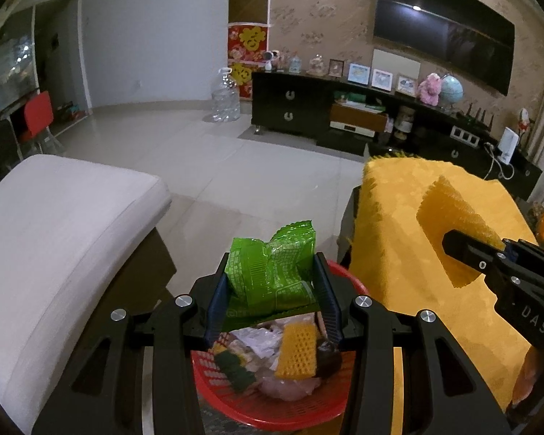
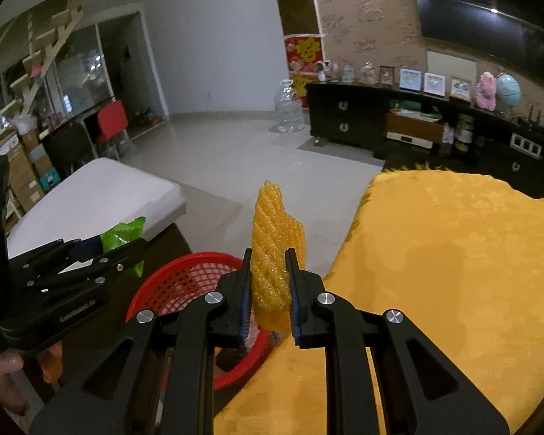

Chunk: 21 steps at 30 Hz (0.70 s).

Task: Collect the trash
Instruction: 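Carry green packet and mesh sleeve over the red basket, then open both tools to drop packet and mesh sleeve into the basket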

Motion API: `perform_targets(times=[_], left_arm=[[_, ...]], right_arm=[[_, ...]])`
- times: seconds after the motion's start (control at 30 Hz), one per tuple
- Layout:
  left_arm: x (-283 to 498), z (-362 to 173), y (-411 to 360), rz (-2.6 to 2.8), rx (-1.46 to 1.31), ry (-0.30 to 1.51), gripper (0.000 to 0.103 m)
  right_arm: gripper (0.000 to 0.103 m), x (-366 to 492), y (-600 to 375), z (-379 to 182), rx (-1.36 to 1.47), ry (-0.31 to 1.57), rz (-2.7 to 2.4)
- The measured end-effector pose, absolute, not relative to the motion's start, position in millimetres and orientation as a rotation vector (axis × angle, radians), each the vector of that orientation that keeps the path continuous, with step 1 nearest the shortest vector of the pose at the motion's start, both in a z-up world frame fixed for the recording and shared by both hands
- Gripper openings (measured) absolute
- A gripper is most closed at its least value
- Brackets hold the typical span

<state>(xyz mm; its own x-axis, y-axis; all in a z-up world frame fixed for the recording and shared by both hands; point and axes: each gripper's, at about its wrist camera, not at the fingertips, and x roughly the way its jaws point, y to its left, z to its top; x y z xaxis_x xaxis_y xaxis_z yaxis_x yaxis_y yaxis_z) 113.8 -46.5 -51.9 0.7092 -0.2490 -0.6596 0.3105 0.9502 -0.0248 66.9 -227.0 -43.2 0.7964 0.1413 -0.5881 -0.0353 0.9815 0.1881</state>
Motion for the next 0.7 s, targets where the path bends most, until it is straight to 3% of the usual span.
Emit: perform_targets(times=[0.7], left_arm=[[136.1, -102.9, -36.7, -0.267, 0.109, 0.869, 0.042]], right_arm=[[0.017, 99.1, -181.8, -93.7, 0.196, 0.807, 0.243]])
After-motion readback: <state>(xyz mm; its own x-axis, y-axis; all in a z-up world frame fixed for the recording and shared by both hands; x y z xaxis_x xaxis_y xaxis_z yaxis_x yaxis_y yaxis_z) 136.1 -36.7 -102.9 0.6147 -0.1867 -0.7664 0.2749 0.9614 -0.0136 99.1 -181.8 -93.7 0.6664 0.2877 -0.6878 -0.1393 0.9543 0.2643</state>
